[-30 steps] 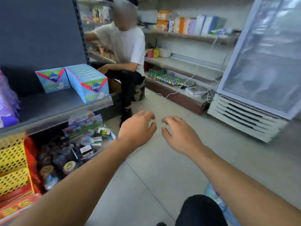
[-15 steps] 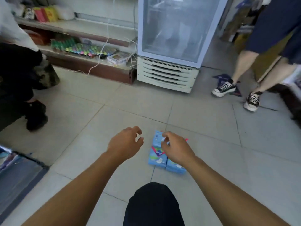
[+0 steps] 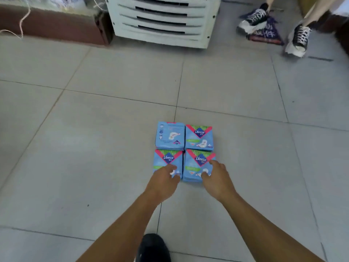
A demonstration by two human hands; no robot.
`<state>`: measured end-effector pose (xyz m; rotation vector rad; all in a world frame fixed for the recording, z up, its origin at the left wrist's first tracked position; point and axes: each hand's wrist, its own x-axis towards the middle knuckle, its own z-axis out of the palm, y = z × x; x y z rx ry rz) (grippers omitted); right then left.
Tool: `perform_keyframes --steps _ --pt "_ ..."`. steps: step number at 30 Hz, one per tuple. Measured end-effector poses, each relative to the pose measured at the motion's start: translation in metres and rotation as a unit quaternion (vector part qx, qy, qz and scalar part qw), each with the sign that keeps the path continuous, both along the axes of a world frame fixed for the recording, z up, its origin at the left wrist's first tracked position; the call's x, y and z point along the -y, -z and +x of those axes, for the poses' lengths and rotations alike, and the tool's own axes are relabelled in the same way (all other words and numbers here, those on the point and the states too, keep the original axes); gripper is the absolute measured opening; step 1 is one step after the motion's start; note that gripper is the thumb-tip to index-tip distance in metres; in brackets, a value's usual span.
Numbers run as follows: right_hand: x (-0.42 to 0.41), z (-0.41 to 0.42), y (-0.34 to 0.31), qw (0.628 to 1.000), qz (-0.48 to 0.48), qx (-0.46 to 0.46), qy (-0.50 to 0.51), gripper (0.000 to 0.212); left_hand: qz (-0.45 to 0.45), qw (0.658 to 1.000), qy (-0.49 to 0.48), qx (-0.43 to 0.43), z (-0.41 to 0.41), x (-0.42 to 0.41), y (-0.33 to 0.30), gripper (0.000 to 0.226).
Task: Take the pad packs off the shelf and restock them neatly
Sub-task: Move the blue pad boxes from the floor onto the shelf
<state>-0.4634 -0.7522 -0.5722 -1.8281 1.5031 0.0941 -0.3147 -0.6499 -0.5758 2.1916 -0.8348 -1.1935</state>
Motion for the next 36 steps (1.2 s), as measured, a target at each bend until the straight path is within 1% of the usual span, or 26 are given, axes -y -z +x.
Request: perform_keyframes --steps 3,4,7,10,11,13,15,18,21,25,28,31,36 --pt "0.017 -0.007 0.034 0.997 0.016 0.030 0.064 0.045 0.000 0.999 -0.002 -0.035 -0.013 0.024 0.033 0.051" --pt "0.021 -0.008 0.044 0.996 0.028 0.038 0.077 0.042 -0.005 0.999 0.002 -0.043 -0.016 0.031 0.040 0.052" --pt "0.024 -0.007 0.064 0.991 0.059 0.048 0.111 0.035 -0.021 0.998 0.004 -0.056 -0.022 0.044 0.060 0.040" --pt "0.018 -0.004 0.067 0.986 0.042 0.061 0.150 0.034 -0.028 0.995 -0.024 -0.088 -0.023 0.043 0.071 0.027" --pt "0.016 -0.003 0.065 0.983 0.033 0.067 0.169 0.033 -0.035 0.993 -0.042 -0.103 -0.022 0.041 0.069 0.020" --pt "0.012 0.000 0.055 0.979 0.014 0.093 0.182 0.027 -0.067 0.989 -0.066 -0.113 -0.017 0.039 0.059 0.016" --pt "0.007 0.006 0.038 0.977 -0.007 0.130 0.168 0.023 -0.098 0.986 -0.071 -0.112 -0.007 0.032 0.041 0.022" --pt "-0.011 0.027 -0.003 0.964 -0.015 0.214 0.159 0.025 -0.136 0.978 -0.123 -0.104 0.018 0.006 0.003 0.032" --pt "-0.037 0.061 -0.050 0.944 -0.010 0.312 0.107 0.028 -0.189 0.963 -0.172 -0.088 0.049 -0.035 -0.054 0.031" --pt "-0.087 0.119 -0.123 0.928 0.016 0.371 -0.019 0.026 -0.257 0.935 -0.243 -0.030 0.095 -0.111 -0.148 0.032" --pt "-0.135 0.164 -0.182 0.907 0.009 0.408 -0.100 0.029 -0.292 0.912 -0.287 0.035 0.121 -0.178 -0.214 0.045" --pt "-0.191 0.202 -0.238 0.880 -0.011 0.441 -0.176 0.029 -0.330 0.880 -0.328 0.097 0.136 -0.250 -0.273 0.044" --pt "-0.299 0.249 -0.318 0.826 -0.024 0.487 -0.283 0.035 -0.373 0.808 -0.403 0.216 0.138 -0.373 -0.350 0.046"
